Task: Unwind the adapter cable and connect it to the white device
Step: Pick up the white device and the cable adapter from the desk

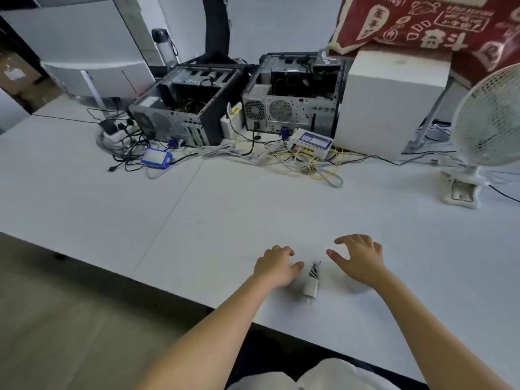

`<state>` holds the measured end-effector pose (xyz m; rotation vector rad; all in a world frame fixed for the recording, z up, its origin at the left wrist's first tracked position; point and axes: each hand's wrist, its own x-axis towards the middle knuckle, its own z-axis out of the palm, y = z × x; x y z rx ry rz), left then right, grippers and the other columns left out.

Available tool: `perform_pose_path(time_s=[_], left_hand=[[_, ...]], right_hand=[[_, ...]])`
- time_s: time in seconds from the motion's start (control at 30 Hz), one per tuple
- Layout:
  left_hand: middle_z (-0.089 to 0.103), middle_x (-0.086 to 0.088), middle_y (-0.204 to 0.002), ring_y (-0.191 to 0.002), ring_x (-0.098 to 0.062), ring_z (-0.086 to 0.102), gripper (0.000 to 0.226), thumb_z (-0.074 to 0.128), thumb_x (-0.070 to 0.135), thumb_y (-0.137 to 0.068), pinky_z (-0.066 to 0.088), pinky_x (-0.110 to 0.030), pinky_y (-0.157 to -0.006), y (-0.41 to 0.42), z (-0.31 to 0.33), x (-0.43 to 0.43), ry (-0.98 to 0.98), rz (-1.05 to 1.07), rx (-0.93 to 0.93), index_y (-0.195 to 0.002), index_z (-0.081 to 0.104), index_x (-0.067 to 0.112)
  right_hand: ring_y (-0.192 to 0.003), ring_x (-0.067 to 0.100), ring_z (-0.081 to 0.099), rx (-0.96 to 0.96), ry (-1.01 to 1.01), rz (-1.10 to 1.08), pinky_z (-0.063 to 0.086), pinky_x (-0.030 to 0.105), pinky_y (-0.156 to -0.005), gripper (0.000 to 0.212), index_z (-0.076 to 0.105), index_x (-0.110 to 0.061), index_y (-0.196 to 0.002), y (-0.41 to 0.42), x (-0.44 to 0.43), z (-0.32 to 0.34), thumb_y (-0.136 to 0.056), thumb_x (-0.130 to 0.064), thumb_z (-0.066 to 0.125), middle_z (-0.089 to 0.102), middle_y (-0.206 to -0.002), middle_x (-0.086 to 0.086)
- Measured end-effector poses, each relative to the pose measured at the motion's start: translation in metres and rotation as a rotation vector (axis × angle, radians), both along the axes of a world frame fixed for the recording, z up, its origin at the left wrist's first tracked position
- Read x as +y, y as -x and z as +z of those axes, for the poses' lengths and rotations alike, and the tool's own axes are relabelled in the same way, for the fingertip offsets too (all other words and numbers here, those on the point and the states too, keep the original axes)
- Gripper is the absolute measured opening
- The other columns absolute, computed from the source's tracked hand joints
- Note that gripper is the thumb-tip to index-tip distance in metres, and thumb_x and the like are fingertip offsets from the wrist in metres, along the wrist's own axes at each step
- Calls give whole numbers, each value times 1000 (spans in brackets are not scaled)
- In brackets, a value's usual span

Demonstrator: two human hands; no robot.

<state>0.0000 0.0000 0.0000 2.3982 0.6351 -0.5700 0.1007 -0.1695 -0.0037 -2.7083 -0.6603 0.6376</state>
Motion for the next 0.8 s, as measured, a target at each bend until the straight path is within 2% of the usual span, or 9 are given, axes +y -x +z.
perform_pose_path(time_s=[0.2,0.37,0.6,0.8], left_hand=[[42,-5,-141,-129,-24,43,57,47,51,-87,39,-37,-101,-5,-17,-13,-4,-37,89,-134,43,19],[49,-7,-129,-116,-26,52,55,52,53,-82,45,-37,-89,-9,-30,-26,-27,-10,85,-121,48,14],[53,-8,-121,-113,-27,55,70,69,56,-68,47,-37,-86,-15,-44,-43,-31,11,132,-116,46,10],[57,-6,-116,-107,-24,58,69,77,49,-63,45,-32,-77,-15,-52,-45,-27,73,106,-112,49,10]], right_hand=[[-141,24,21,6,9,-162,16,43,-113,53,46,-27,-131,8,-28,-6,-85,-55,46,35,-148,3],[-140,27,20,98,-72,-303,26,49,-107,58,42,-27,-134,8,-36,-1,-83,-54,52,28,-150,5],[-130,38,30,236,-202,-414,31,45,-106,67,39,-22,-136,10,-39,1,-79,-48,63,34,-143,14],[-124,38,41,279,-226,-475,38,43,-101,73,40,-22,-133,9,-37,-1,-71,-49,70,38,-137,13]])
